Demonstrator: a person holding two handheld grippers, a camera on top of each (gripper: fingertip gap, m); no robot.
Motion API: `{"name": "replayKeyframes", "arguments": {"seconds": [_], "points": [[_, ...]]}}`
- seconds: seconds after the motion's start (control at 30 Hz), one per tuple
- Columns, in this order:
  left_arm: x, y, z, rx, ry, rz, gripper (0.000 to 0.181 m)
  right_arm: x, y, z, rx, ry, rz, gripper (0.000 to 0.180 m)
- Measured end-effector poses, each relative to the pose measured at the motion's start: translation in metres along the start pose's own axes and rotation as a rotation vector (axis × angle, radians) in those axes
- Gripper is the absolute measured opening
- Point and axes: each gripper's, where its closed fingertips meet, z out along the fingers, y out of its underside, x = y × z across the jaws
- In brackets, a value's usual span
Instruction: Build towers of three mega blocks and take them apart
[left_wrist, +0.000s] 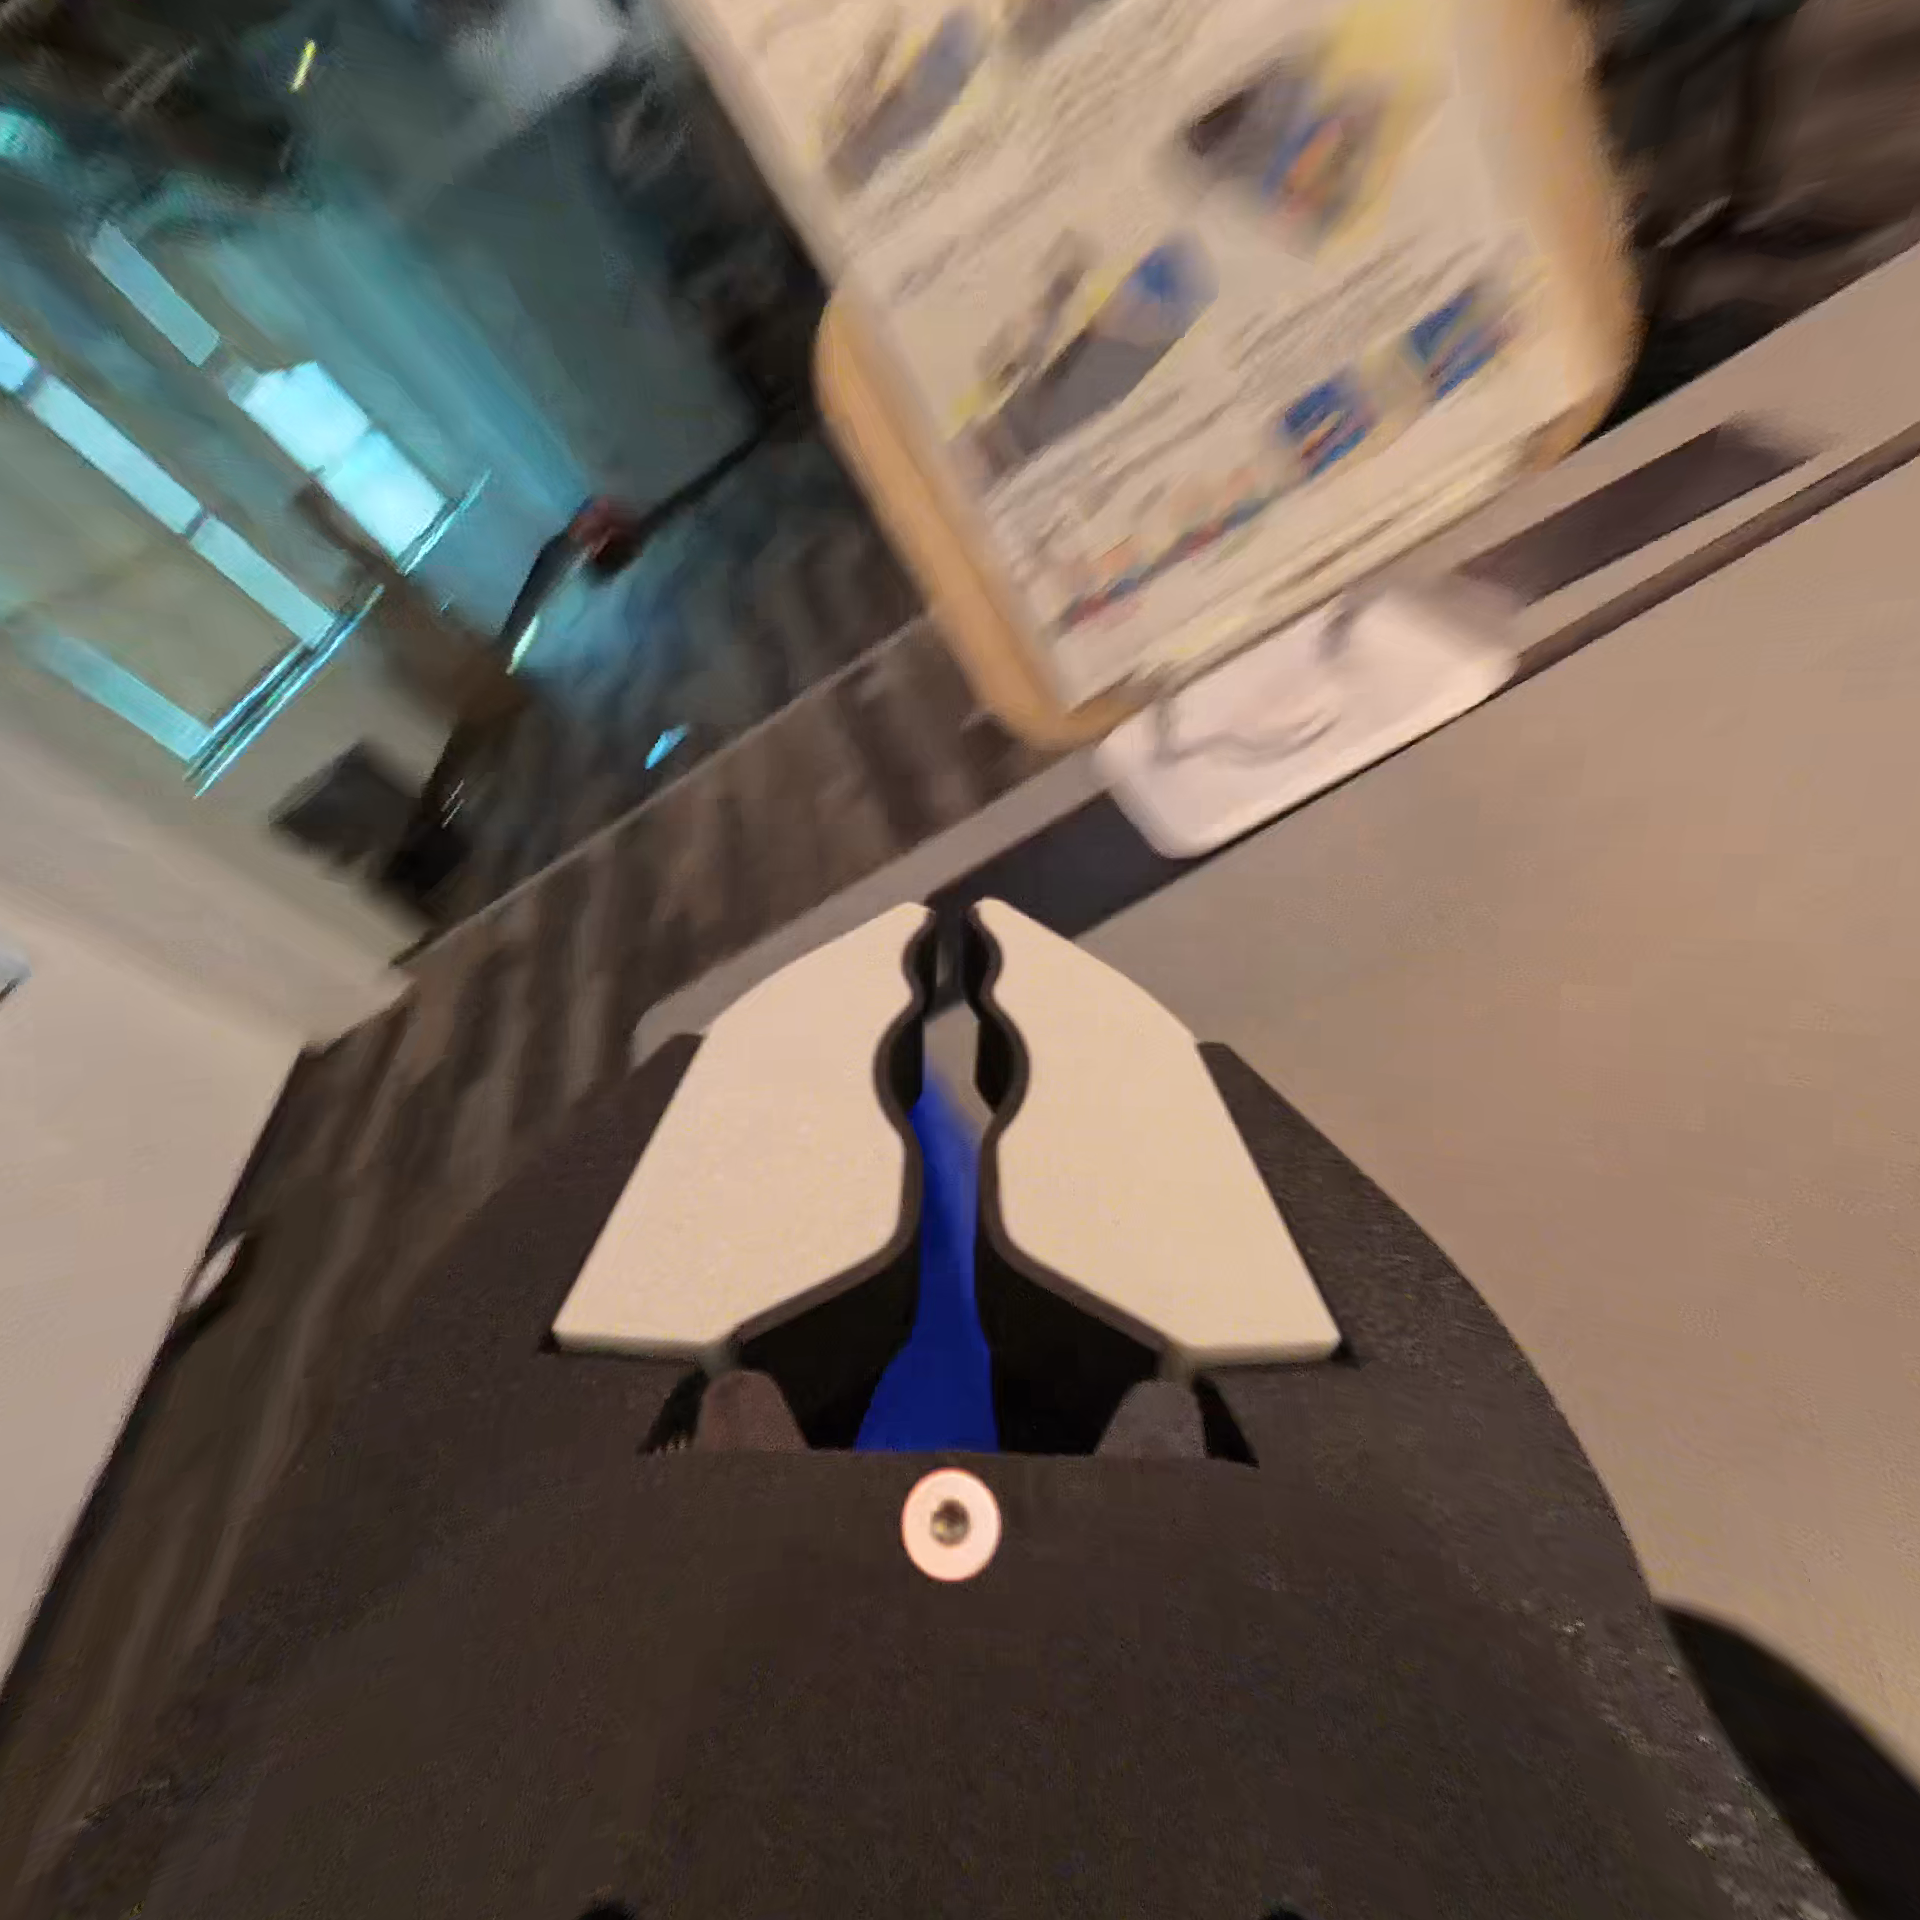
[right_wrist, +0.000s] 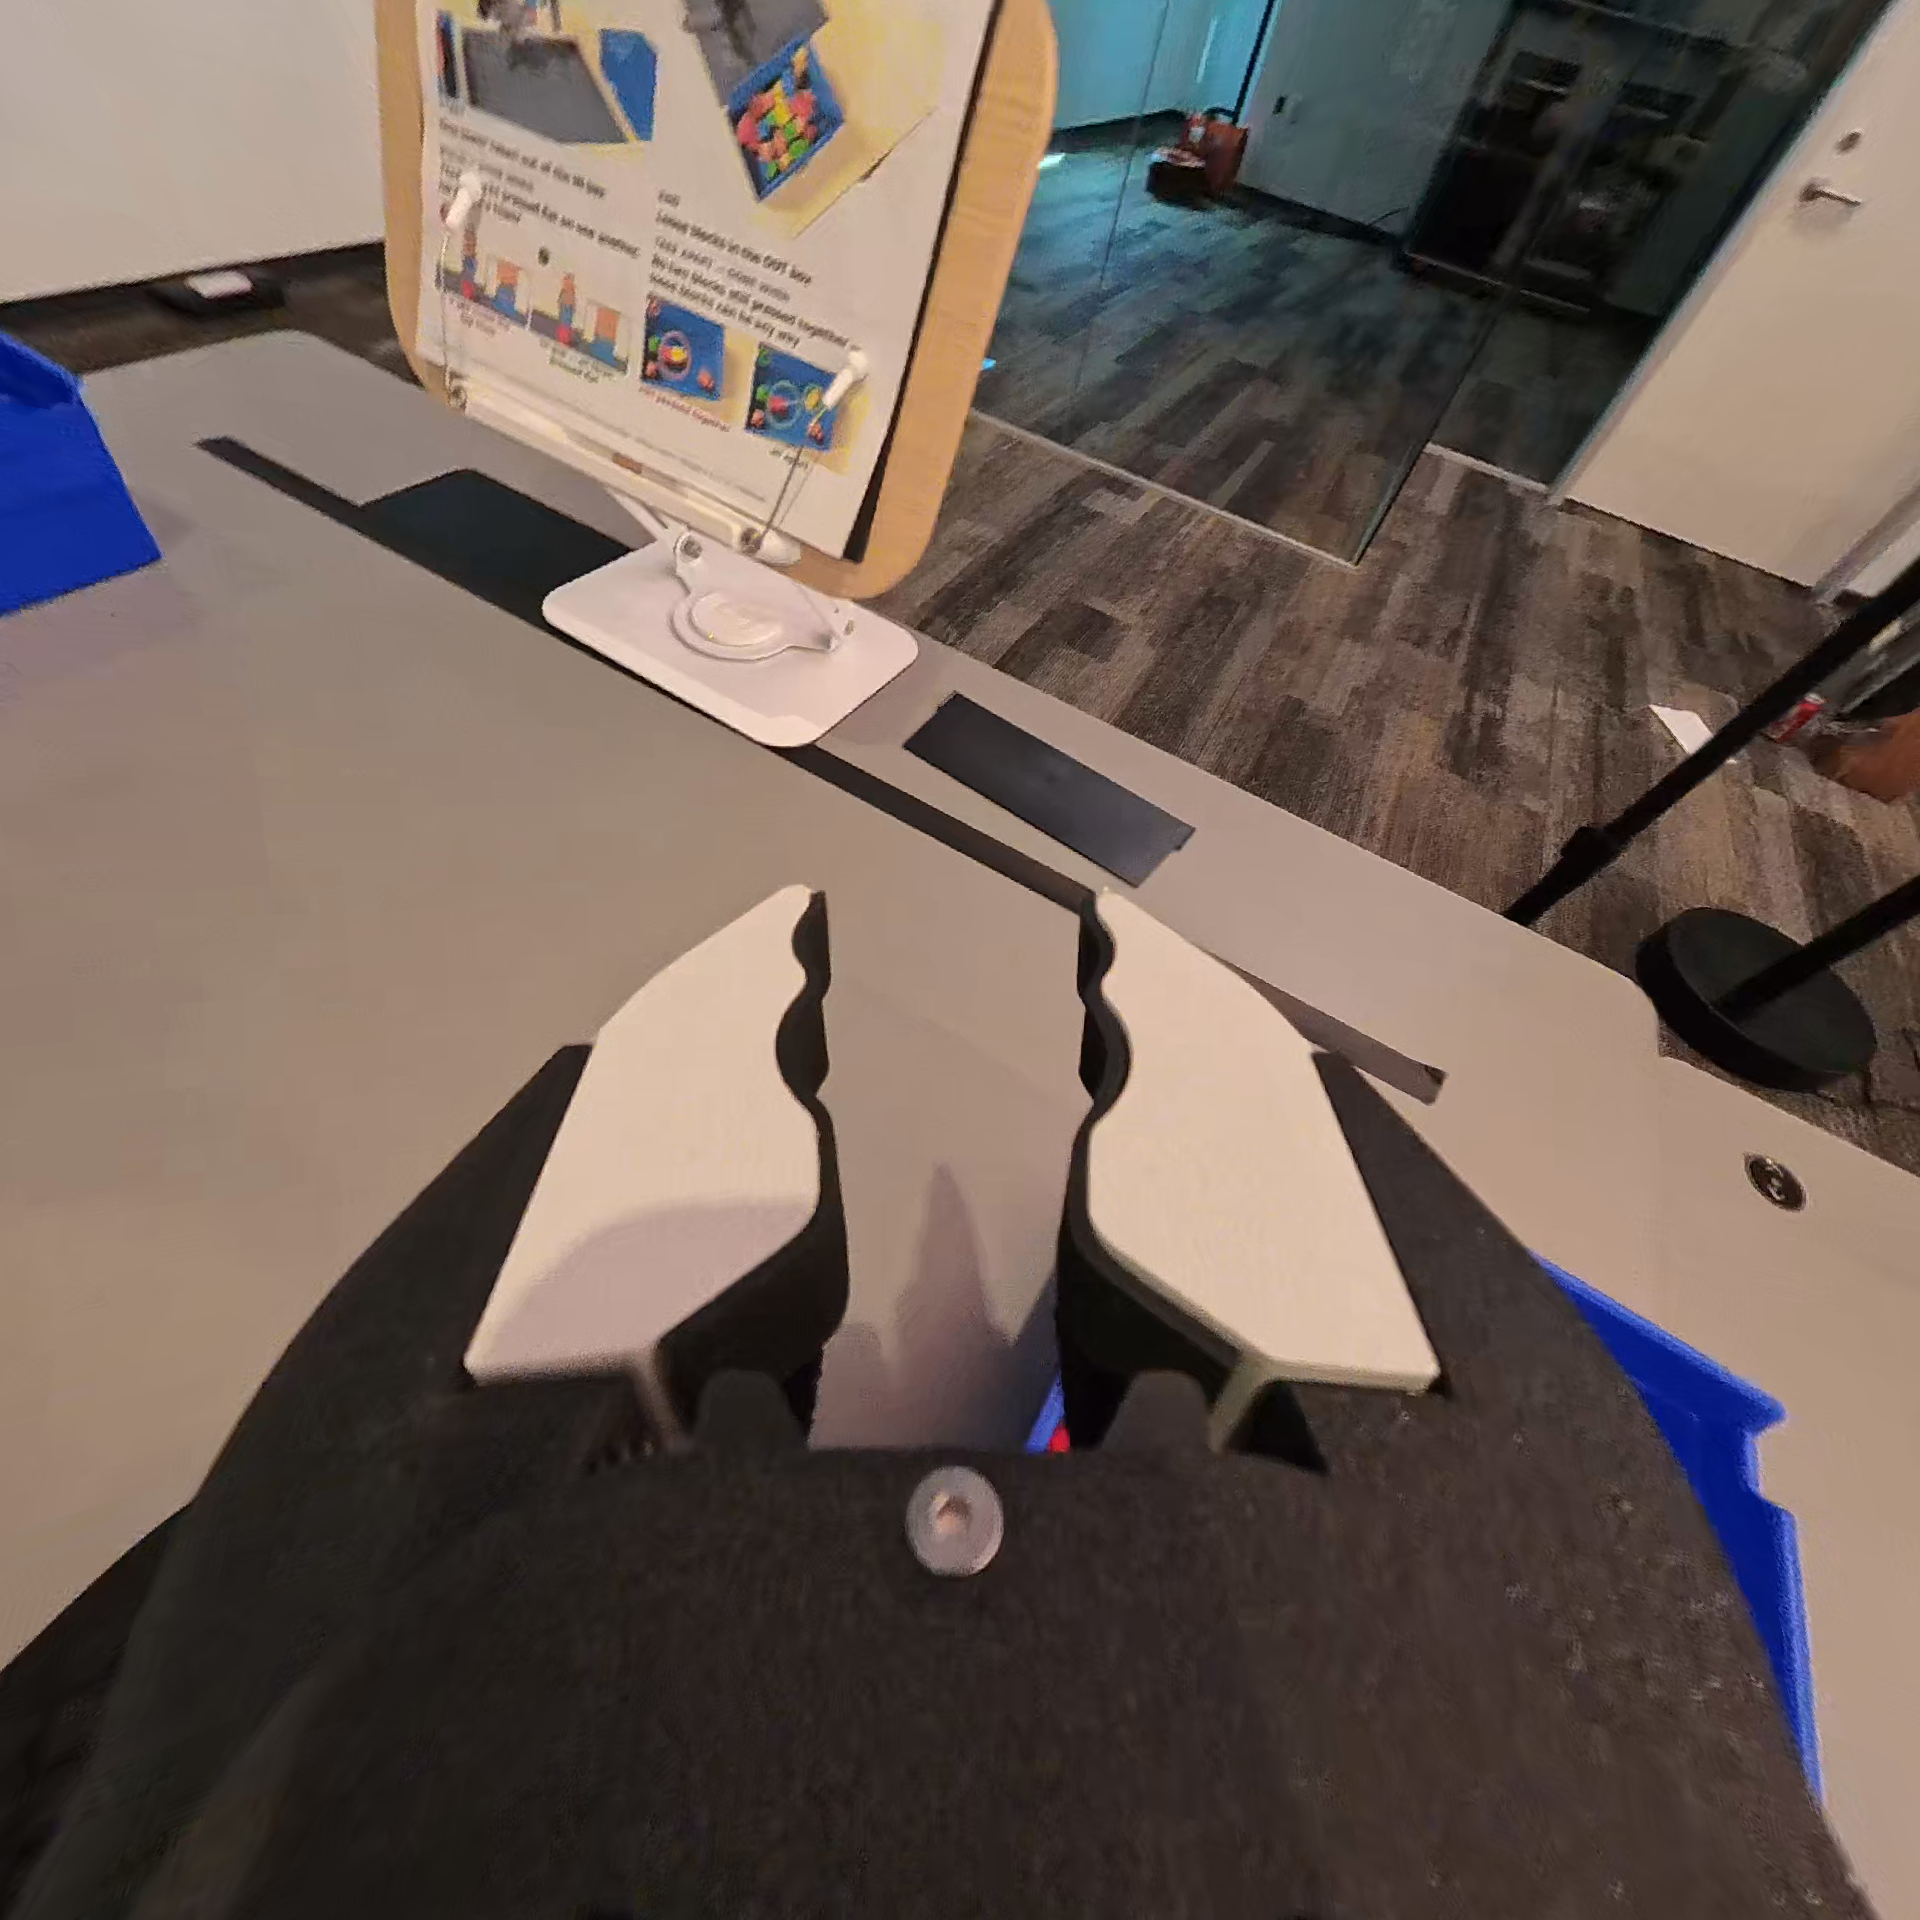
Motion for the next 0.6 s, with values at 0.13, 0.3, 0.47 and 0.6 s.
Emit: {"name": "replayKeyframes", "arguments": {"seconds": [0.13,0.3,0.47,0.6], "points": [[-0.055,0.091,0.019,-0.266,-0.147,-0.053,0.031,-0.001,0.000,0.010,-0.043,0.023,-0.044,0.045],[-0.054,0.182,0.074,-0.355,0.003,-0.364,0.046,-0.006,0.001,0.006,-0.032,-0.015,-0.033,0.045],[-0.055,0.227,0.110,-0.459,0.041,-0.530,0.058,-0.013,0.005,-0.001,0.008,-0.099,0.021,0.045],[-0.055,0.245,0.131,-0.511,0.037,-0.582,0.061,-0.004,0.017,-0.002,-0.017,-0.088,0.061,0.045]]}}
